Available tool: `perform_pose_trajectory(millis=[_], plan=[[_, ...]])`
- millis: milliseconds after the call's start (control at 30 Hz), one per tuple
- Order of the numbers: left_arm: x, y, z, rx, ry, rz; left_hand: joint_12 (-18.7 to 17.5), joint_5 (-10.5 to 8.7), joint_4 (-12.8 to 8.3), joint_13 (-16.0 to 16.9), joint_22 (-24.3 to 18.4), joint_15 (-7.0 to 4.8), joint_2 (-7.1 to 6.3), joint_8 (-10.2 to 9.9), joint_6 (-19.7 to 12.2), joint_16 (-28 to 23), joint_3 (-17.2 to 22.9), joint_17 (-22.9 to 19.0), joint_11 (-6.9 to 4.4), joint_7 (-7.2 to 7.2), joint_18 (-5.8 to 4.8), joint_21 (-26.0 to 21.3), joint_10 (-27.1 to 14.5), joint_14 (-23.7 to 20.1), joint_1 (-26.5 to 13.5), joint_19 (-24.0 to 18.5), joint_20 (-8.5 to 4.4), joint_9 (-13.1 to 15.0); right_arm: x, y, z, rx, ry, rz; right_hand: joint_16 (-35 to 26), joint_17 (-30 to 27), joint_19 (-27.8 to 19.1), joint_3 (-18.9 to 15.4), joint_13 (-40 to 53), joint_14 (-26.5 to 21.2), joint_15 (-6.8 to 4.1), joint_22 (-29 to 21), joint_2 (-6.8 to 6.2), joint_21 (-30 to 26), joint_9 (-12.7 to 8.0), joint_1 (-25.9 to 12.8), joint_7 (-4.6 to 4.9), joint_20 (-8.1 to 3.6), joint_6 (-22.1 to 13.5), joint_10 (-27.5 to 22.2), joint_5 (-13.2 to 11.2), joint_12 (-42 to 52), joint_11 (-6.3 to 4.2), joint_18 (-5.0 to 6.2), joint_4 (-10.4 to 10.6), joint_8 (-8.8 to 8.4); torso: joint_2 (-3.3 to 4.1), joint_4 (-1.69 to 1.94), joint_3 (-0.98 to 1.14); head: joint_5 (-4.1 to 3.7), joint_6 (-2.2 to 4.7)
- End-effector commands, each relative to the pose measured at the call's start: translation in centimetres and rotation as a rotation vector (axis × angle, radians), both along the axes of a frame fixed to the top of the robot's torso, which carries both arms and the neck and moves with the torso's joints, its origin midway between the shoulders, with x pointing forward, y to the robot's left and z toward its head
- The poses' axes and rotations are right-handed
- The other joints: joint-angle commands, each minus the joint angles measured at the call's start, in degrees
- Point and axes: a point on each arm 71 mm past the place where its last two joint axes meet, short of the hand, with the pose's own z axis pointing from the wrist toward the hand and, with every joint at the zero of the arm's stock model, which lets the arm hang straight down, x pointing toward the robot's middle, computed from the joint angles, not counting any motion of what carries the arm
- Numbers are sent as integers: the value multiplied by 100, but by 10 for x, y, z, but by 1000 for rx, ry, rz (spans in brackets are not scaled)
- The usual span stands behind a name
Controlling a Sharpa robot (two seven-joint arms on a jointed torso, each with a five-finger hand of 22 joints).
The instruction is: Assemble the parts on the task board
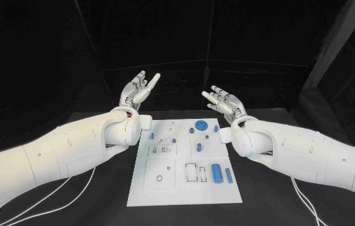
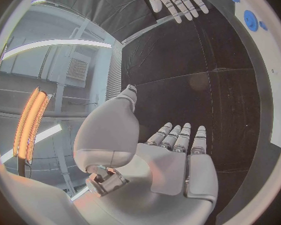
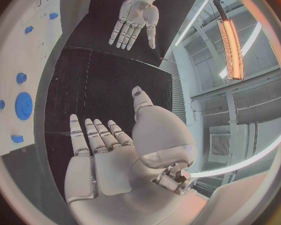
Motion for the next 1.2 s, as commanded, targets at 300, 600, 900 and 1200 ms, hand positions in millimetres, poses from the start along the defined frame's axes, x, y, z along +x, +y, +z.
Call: perform_pose_trajectory(millis=[300, 600, 900, 1200], plan=[[1, -5, 4, -13, -38, -77, 209, 35, -36, 126, 100, 324, 103, 220, 903, 365, 266, 227, 454, 479, 242, 155, 751, 956, 845, 281, 229, 126, 8, 17, -3, -77, 41, 264, 586, 168, 3128, 761, 158, 4391, -359, 102, -50, 822, 204, 1009, 408, -199, 3989, 4222, -116, 479, -221, 522, -1347, 557, -2, -2, 0, 2, 0], [-14, 19, 9, -52, -27, -96, 1282, 53, -363, 496, 779, 356, 296, 1016, 3945, 1543, 163, 733, 609, 645, 215, 1554, 4461, 4359, 1196, 3591, 241, 482, 36, -16, 53, -607, -364, 236, 495, 217, 3632, 1061, 166, 5007, -530, 103, -120, 903, 211, 855, 364, -396, 4358, 4674, -140, 253, -329, 523, -1541, 399, 360, 73, -32, -103, 44], [-25, 20, 14, -62, -23, -142, 1180, 30, -594, 393, 703, 95, 435, 901, 4503, 1559, 22, 884, 394, 529, 263, 1621, 5328, 5357, 1323, 4696, 16, 357, 42, -12, 68, -921, -465, 297, 698, 433, 4339, 1365, 190, 5819, -823, 259, -331, 1328, 221, 859, 234, -743, 4745, 5334, 3, 241, -543, 520, -1532, 380, 576, 146, -71, -170, 110], [-38, 15, 19, -81, -12, -189, 971, 36, -720, 341, 568, 87, 507, 741, 4625, 1343, -48, 934, 394, 536, 252, 1427, 5469, 5461, 1369, 4900, -2, 282, 42, -3, 66, -1250, -477, 381, 1486, 1049, 5317, 1486, 185, 7016, -1136, 702, -567, 2244, 205, 773, 127, -1162, 4896, 5622, -132, 95, -717, 502, -1496, 261, 767, 259, -100, -267, 163]])
